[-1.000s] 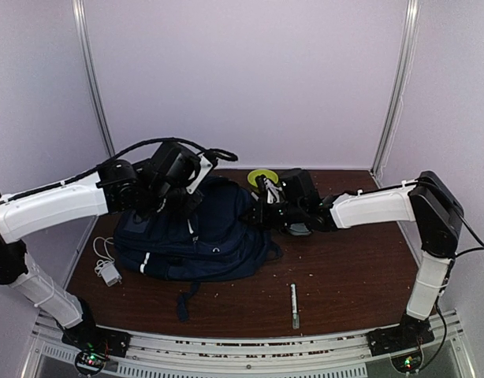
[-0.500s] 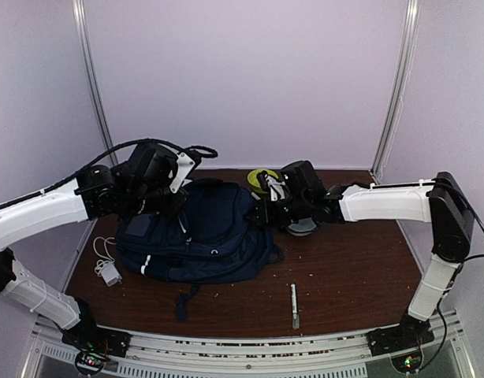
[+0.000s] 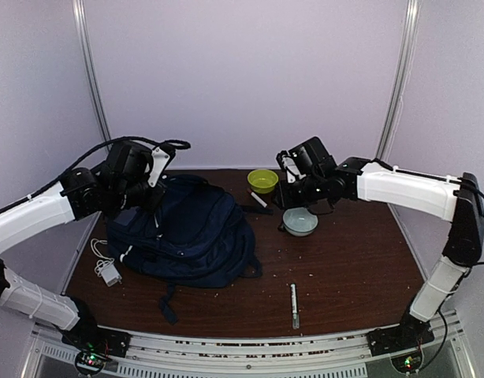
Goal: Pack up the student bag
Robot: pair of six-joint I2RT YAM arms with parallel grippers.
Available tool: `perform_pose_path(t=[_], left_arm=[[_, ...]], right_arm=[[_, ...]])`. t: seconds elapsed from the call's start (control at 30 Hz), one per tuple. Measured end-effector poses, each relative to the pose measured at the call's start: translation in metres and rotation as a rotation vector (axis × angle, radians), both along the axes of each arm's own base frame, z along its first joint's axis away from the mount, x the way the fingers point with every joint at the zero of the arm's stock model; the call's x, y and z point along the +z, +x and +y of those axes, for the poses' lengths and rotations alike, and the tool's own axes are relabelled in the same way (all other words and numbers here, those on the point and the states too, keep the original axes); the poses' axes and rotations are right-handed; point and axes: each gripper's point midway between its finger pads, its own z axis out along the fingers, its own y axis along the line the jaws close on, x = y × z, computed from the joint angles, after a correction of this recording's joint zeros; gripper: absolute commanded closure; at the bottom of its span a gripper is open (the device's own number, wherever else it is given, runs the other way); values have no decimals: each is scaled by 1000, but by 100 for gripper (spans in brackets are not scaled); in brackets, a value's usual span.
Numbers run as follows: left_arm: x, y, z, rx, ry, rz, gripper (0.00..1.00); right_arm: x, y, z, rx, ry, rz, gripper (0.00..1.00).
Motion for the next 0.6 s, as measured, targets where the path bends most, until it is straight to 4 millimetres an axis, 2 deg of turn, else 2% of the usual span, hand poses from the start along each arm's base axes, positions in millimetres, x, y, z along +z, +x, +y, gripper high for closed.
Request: perform_pose_path(t=[0.17, 0.33, 0.47, 0.6], left_arm=[[5, -7, 18, 27, 5, -22, 100], [3, -14, 27, 29, -9, -33, 100], [3, -15, 22, 4, -31, -37, 100], [0, -13, 17, -13, -34, -32, 100]], right_arm=[[-28, 49, 20, -49, -133, 3, 74], [-53, 82, 32, -52, -247, -4, 73], [-67, 115, 39, -34, -304, -19, 62], [-76, 154, 44, -34, -322, -38, 41]])
